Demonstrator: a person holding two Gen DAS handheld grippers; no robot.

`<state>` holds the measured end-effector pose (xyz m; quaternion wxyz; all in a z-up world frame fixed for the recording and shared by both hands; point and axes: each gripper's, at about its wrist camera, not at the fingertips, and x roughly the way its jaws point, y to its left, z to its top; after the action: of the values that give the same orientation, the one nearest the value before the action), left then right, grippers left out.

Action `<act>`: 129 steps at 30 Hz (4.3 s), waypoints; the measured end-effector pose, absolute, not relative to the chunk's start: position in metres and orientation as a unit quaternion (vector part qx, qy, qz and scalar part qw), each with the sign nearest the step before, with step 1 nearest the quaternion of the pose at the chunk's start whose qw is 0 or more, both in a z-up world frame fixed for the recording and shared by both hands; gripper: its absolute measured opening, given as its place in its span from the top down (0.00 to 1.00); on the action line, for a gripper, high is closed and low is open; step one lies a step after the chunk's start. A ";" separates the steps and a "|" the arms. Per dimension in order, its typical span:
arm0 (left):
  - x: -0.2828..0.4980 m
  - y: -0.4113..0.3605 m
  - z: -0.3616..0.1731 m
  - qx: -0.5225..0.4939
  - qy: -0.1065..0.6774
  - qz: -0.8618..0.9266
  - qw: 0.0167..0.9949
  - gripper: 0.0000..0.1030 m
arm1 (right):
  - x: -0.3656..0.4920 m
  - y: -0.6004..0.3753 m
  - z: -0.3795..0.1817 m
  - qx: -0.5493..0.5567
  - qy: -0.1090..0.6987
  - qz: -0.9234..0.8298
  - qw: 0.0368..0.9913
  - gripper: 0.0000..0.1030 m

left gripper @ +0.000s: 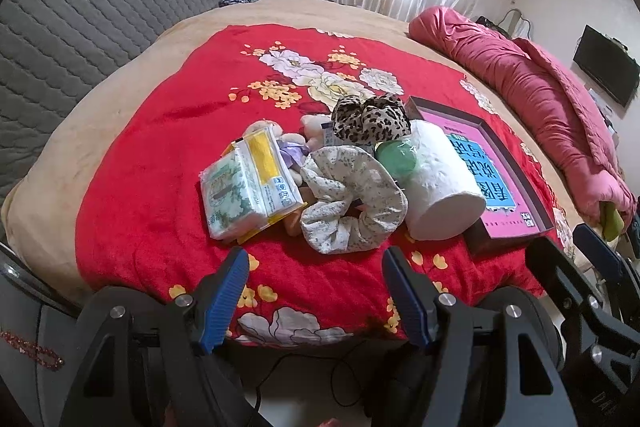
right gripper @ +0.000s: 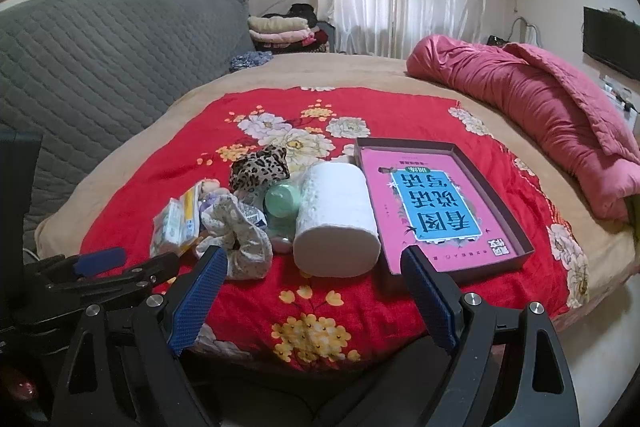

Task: Organize soft objects

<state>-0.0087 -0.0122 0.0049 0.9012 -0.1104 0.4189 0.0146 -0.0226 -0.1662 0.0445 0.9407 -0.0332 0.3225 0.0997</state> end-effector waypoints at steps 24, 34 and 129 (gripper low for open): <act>-0.007 -0.014 0.003 -0.104 0.425 0.018 0.899 0.34 | -0.022 -0.165 0.044 -0.038 0.324 0.099 0.940 0.14; -0.008 -0.012 0.002 -0.102 0.426 0.019 0.899 0.34 | -0.022 -0.164 0.042 -0.039 0.324 0.100 0.940 0.14; 0.089 0.112 -0.097 -0.342 0.446 -0.029 0.826 0.56 | 0.076 -0.085 -0.039 -0.153 0.354 0.218 0.896 0.86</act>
<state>0.0893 0.1123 -0.0969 0.8264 -0.3424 0.4460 -0.0287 0.0758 -0.0845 -0.0388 0.8964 -0.1531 0.3542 0.2182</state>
